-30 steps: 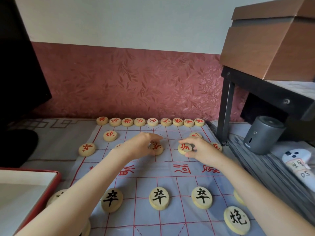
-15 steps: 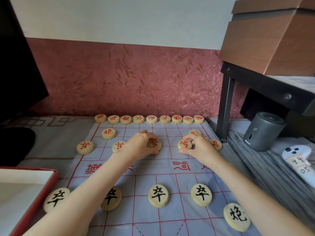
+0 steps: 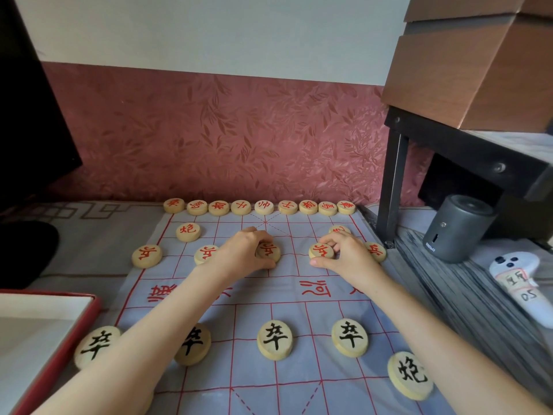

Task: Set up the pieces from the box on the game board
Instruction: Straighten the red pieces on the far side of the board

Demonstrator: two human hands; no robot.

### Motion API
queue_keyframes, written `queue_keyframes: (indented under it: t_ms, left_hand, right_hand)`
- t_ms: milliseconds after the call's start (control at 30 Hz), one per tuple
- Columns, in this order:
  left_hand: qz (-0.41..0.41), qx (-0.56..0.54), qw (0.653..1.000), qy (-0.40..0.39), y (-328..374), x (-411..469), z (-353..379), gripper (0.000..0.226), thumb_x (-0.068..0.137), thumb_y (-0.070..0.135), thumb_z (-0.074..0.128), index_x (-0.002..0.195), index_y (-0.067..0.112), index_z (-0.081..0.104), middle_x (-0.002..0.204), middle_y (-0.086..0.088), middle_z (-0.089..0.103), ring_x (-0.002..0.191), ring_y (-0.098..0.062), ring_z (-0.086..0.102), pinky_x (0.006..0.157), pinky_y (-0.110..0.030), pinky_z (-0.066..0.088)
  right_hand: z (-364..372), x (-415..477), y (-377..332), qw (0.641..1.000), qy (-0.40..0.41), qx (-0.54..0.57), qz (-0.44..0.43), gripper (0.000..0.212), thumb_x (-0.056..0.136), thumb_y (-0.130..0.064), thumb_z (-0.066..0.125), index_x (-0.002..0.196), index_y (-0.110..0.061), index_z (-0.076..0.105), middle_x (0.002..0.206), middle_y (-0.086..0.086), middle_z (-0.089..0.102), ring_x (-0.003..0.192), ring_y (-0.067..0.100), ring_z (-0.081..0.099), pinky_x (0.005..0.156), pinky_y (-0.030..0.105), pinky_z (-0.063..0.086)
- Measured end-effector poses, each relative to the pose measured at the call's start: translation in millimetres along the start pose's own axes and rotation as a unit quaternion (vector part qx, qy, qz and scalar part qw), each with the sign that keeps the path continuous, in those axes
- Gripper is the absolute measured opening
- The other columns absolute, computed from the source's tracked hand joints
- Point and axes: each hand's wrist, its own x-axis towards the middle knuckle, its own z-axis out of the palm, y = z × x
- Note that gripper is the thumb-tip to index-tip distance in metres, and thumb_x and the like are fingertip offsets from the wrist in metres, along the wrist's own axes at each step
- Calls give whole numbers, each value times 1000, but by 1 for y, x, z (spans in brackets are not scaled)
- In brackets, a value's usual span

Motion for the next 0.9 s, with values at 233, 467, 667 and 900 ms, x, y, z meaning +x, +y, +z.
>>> queue_keyframes:
  t_ms: [233, 467, 667, 900]
  left_hand:
    - [-7, -3, 1000, -3, 1, 0, 0, 62, 76, 35, 71, 131, 19, 47, 125, -5, 49, 107, -21, 53, 90, -29, 46]
    - [-11, -7, 1000, 3, 0, 0, 1, 60, 75, 35, 72, 129, 19, 50, 124, -5, 51, 107, -22, 53, 91, -31, 47]
    - [-8, -9, 1000, 15, 0, 0, 2, 59, 75, 35, 73, 128, 19, 51, 123, -5, 51, 107, -21, 52, 90, -28, 44]
    - [12, -28, 992, 123, 15, 3, 11, 58, 72, 44, 72, 120, 13, 59, 123, -5, 53, 117, -23, 48, 95, -31, 41]
  right_hand:
    - [-4, -2, 1, 1000, -19, 14, 12, 56, 71, -30, 79, 121, -14, 58, 116, 0, 59, 100, 10, 52, 83, 23, 42]
    - [-1, -3, -1, 1000, -2, 18, 12, 50, 72, -28, 79, 115, -11, 61, 111, 3, 61, 96, 11, 52, 77, 21, 38]
    - [-2, -6, -1, 1000, -6, 18, 10, 54, 72, -30, 79, 119, -12, 58, 114, 3, 59, 99, 12, 51, 82, 22, 40]
    - [-35, -15, 9, 999, 53, 9, -6, 38, 81, -28, 71, 115, -14, 64, 111, -2, 61, 88, 9, 54, 74, 18, 42]
